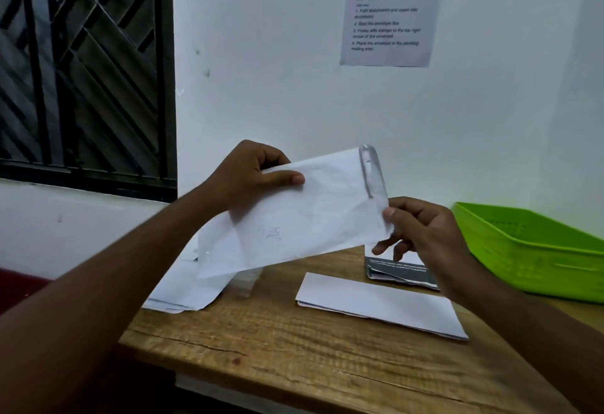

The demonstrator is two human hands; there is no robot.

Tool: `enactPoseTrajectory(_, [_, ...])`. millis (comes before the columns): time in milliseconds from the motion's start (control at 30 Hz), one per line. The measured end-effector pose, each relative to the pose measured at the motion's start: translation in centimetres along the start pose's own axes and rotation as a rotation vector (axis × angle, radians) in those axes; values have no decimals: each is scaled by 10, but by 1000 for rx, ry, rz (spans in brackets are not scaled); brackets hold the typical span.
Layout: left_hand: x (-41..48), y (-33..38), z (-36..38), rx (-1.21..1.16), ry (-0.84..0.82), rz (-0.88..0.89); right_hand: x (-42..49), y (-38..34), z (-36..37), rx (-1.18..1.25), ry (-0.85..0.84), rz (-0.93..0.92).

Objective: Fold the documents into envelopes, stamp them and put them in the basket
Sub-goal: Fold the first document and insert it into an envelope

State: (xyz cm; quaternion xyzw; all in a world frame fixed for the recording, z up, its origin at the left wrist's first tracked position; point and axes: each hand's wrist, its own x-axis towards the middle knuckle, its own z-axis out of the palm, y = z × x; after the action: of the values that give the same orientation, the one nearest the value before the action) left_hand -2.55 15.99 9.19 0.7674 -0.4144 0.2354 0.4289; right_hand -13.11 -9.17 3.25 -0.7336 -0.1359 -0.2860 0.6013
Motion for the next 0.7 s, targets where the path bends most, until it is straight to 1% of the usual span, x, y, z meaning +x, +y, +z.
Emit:
enactPoseTrajectory(133, [23,-13,24,58,-128,27,14,18,-16,-77,-32,114])
enactPoseTrajectory(267, [38,-36,53,120,-235,94,23,38,-26,-80,-38,216])
enactPoseTrajectory(400, [45,-55,85,154,-313,63,22,52,-34,-71,-42,276])
enactPoseTrajectory(500, [42,-66,102,270,-326,52,18,58,-37,4,-95,303])
enactPoseTrajectory(600, [34,-66,112,526,-292,84,16,62,-39,22,-104,310])
enactPoseTrajectory(700, [23,-59,116,559,-263,204,18,65,-39,14,-48,312])
